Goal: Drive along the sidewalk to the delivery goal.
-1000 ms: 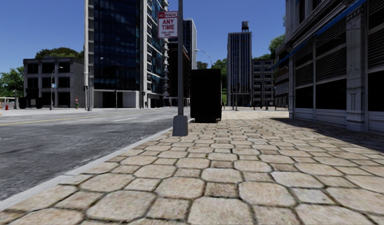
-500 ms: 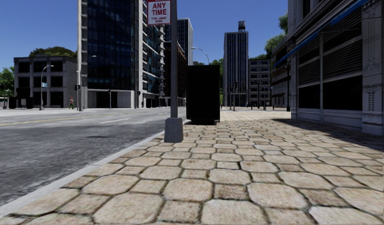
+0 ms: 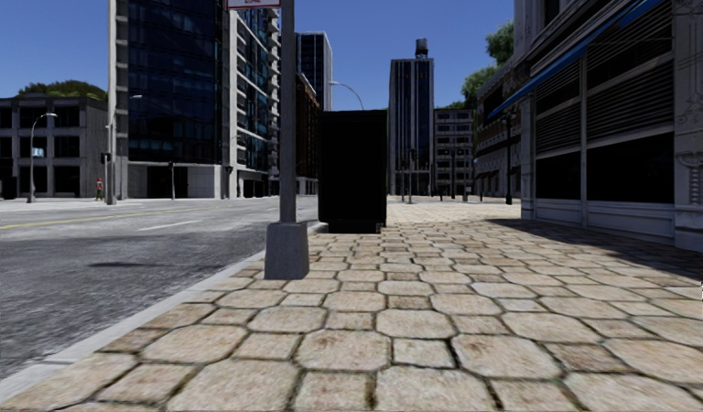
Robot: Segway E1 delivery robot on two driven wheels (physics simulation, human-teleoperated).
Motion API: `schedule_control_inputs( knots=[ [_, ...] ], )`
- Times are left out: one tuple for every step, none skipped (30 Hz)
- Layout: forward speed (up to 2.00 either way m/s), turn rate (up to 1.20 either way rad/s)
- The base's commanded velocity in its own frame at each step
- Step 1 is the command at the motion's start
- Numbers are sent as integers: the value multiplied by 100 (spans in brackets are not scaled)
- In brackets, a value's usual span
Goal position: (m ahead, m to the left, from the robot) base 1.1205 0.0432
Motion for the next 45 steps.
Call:
schedule_control_inputs(
  knots=[
    [160,-43],
    [160,-38],
    [160,-38],
    [160,-18],
    [160,0],
    [160,0],
    [160,0],
    [160,0],
    [160,0],
    [160,0],
    [160,0],
    [160,0],
    [160,-3],
    [159,-14],
    [159,-17],
    [159,-17],
    [159,-18],
    [159,-16],
    [159,-5],
    [159,-5],
    [159,0],
    [159,0],
    [159,0],
    [158,0],
    [158,0],
    [158,0],
    [158,0],
    [158,0],
    [158,0],
    [152,0],
    [152,0],
    [78,0],
    [5,0],
    [0,0],
    [0,0],
    [0,0],
    [0,0],
    [0,0],
    [0,0],
    [0,0],
    [0,0],
    [0,0],
    [0,0],
    [0,0],
    [0,0]
  ],
)
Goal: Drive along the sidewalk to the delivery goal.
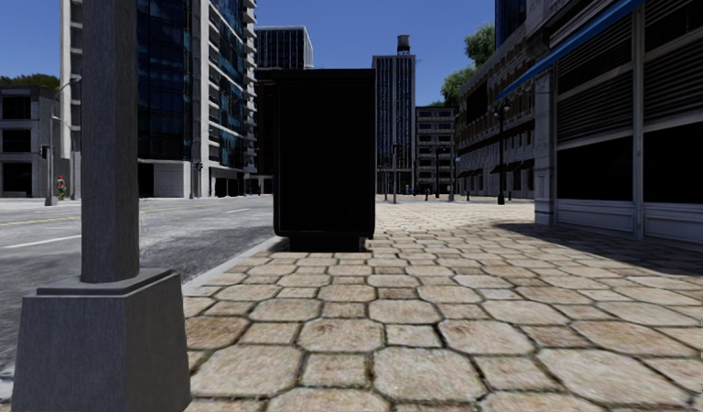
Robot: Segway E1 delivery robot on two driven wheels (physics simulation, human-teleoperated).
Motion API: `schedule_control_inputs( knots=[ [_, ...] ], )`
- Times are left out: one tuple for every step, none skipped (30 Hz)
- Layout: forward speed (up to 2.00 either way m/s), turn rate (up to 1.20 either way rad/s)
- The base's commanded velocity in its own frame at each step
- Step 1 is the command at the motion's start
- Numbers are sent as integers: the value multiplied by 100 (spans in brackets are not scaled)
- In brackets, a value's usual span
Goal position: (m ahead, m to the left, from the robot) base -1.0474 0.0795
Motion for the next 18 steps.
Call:
schedule_control_inputs(
  knots=[
    [0,0],
    [0,0],
    [0,0],
    [0,0],
    [0,0],
    [0,0],
    [0,0],
    [0,0],
    [0,0],
    [0,0],
    [0,0],
    [0,0],
    [0,0],
    [0,0],
    [0,0],
    [0,0],
    [0,0],
    [0,0]
  ],
)
